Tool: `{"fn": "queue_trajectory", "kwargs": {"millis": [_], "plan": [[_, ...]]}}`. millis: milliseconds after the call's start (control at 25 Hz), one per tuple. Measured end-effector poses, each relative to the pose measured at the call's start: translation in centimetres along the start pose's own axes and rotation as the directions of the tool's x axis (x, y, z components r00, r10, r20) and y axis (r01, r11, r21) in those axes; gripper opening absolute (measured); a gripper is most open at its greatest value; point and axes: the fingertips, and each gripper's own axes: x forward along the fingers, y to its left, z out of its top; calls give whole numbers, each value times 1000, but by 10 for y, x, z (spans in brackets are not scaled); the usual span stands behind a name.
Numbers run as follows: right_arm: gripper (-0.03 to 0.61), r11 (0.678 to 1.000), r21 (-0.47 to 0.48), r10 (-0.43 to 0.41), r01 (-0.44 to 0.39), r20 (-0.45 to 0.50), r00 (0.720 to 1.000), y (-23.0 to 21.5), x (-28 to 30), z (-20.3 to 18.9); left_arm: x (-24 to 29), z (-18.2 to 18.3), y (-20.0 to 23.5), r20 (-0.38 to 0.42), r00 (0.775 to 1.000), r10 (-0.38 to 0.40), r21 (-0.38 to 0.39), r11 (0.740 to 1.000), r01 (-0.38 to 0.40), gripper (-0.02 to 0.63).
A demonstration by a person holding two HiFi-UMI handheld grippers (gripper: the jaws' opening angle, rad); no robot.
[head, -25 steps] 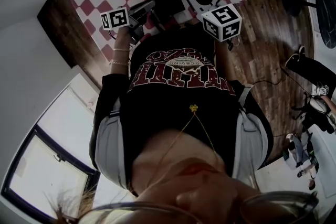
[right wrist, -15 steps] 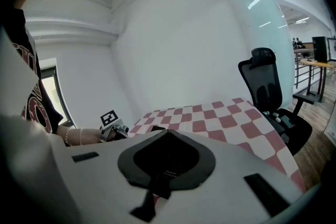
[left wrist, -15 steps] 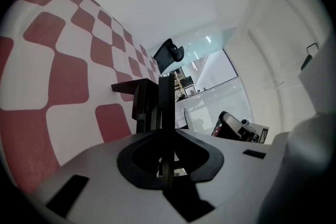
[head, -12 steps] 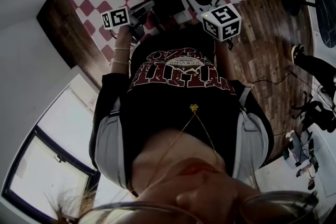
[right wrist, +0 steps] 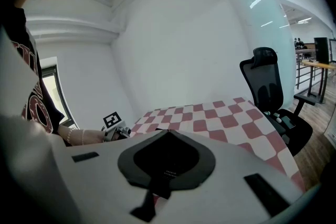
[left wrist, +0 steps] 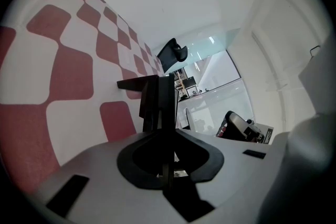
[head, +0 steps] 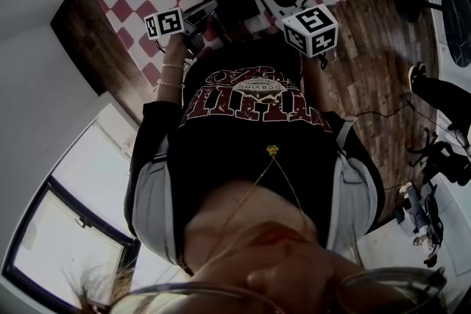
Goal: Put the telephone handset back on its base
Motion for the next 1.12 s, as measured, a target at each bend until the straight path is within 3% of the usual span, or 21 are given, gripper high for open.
{"fn": "queue_trajectory", "kwargs": {"millis": [800,1120], "plan": [[20,1000,9,3,-2,-7,1000,-1,0,-1,6,2,3,-3,1000,-2,14,1000,2,75],[20,1000,13,8,-8,-2,1000,-1,0,-1,7,1,7,-11,1000,20,59,998,-19,75]]}}
